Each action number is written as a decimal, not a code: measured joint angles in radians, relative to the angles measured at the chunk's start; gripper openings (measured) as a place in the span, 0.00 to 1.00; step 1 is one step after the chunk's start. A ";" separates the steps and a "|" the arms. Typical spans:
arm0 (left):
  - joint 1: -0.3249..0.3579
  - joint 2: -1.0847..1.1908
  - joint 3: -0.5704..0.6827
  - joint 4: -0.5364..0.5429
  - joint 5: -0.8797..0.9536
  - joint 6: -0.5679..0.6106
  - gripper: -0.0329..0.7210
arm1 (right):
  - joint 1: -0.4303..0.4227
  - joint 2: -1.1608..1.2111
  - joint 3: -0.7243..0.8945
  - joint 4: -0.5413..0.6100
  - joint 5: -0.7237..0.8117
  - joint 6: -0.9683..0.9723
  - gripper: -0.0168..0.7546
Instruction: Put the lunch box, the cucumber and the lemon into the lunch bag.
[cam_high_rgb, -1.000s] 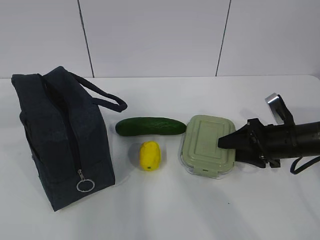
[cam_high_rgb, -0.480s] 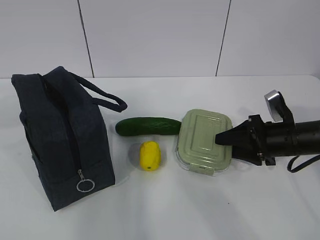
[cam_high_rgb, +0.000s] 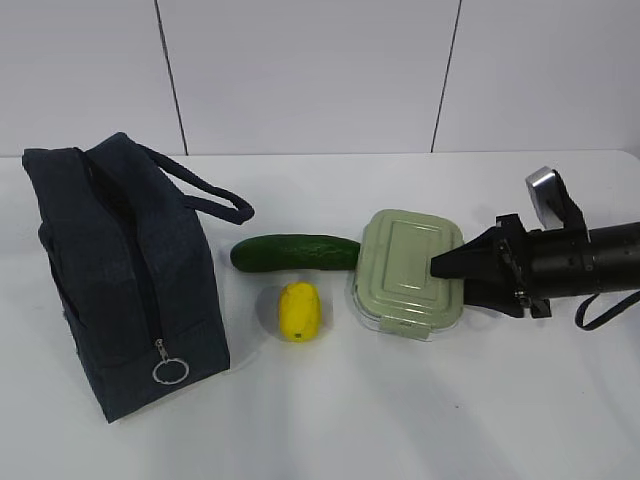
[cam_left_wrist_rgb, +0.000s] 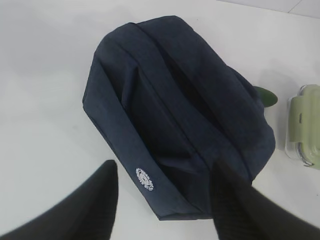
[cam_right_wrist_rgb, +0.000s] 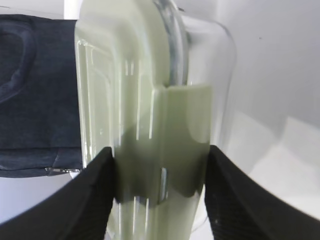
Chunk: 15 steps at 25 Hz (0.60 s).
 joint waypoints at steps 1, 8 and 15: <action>0.000 0.000 0.000 0.000 0.000 0.000 0.61 | 0.000 0.000 -0.010 -0.017 0.000 0.023 0.56; 0.000 0.000 0.000 -0.007 -0.016 0.000 0.61 | 0.000 -0.067 -0.045 -0.115 0.004 0.185 0.55; 0.000 0.021 0.000 -0.068 -0.040 0.000 0.61 | 0.000 -0.211 -0.097 -0.222 0.030 0.356 0.55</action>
